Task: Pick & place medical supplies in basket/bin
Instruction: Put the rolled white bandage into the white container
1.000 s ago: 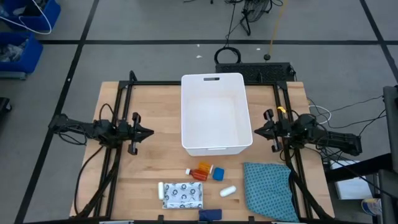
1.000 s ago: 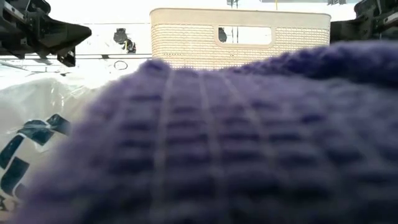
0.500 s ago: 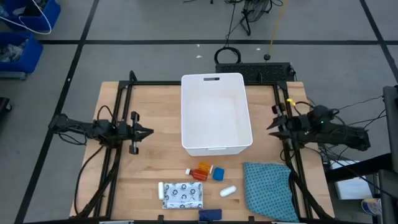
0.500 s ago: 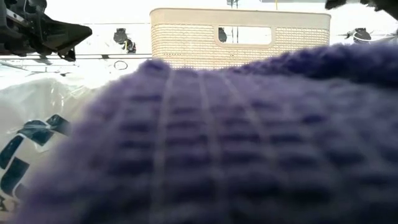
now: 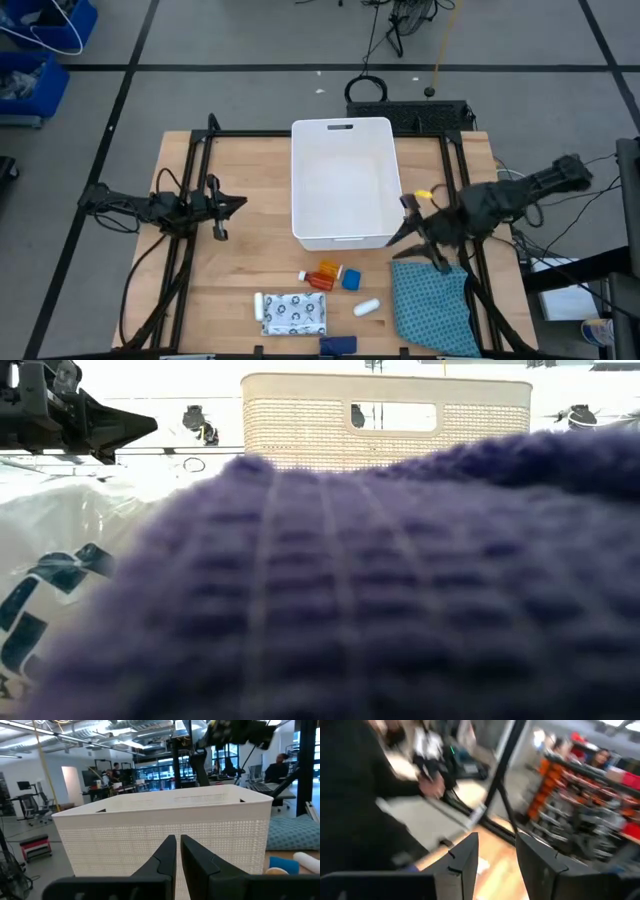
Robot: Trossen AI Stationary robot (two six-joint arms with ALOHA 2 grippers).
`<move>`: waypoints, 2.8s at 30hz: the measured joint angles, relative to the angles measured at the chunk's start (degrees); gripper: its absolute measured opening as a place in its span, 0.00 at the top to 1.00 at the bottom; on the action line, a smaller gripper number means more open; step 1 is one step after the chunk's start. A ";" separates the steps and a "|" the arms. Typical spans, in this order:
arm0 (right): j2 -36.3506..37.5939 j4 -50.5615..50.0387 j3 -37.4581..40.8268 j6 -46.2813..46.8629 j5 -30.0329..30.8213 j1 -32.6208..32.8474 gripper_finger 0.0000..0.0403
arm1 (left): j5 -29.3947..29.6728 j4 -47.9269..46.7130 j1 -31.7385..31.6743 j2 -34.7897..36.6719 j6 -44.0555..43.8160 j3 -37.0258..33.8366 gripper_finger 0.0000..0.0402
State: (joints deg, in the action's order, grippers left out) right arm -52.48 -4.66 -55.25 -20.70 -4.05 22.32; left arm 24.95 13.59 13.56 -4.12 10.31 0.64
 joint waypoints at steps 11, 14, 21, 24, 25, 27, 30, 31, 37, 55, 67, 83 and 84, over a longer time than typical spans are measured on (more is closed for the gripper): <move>-17.57 -22.72 -15.40 10.11 34.01 19.89 0.67 | 0.20 0.81 0.00 0.00 0.14 0.00 0.92; -21.24 -24.19 -15.40 16.04 34.17 21.03 0.63 | 0.32 1.62 0.00 0.02 0.15 0.00 0.92; -30.43 -24.09 -15.40 22.25 34.07 22.94 0.50 | 0.59 2.40 0.00 0.00 -1.50 0.00 0.92; -34.29 -24.05 -15.40 24.83 33.19 23.06 0.45 | 0.59 2.36 0.00 0.02 -2.52 0.00 0.92; -35.51 -23.90 -15.40 25.76 32.22 23.13 0.43 | 0.59 2.39 0.00 0.00 -3.04 0.00 0.92; -37.86 -23.84 -15.40 28.02 30.66 23.16 0.41 | 0.59 2.67 0.00 0.00 -3.33 0.00 0.92; -41.28 -23.24 -14.97 31.06 29.22 23.21 0.40 | 0.59 2.95 0.00 0.01 -3.46 0.00 0.92; -42.24 -22.76 -14.42 31.83 29.11 23.19 0.40 | 0.59 2.97 0.00 0.00 -3.70 0.00 0.92; -44.74 -16.14 -9.28 34.17 27.76 22.78 0.40 | 0.61 2.97 0.00 0.00 -4.86 0.00 0.92; -45.30 3.27 3.08 37.56 21.49 20.56 0.40 | 0.61 2.99 0.00 0.02 -4.84 0.00 0.92; -50.63 7.16 3.29 37.42 13.86 18.09 0.40 | 0.61 2.97 0.00 0.00 -5.91 0.00 0.92; -48.32 10.04 3.27 35.45 12.88 16.75 0.83 | 0.64 2.99 0.00 0.01 -6.15 0.00 0.92; -47.52 9.99 3.29 34.97 12.82 16.75 0.85 | 0.64 3.01 0.00 0.02 -6.15 0.00 0.92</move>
State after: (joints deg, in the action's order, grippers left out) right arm -100.00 5.33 -51.96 14.28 8.76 39.07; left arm 25.58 16.59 13.56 -4.10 4.16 0.64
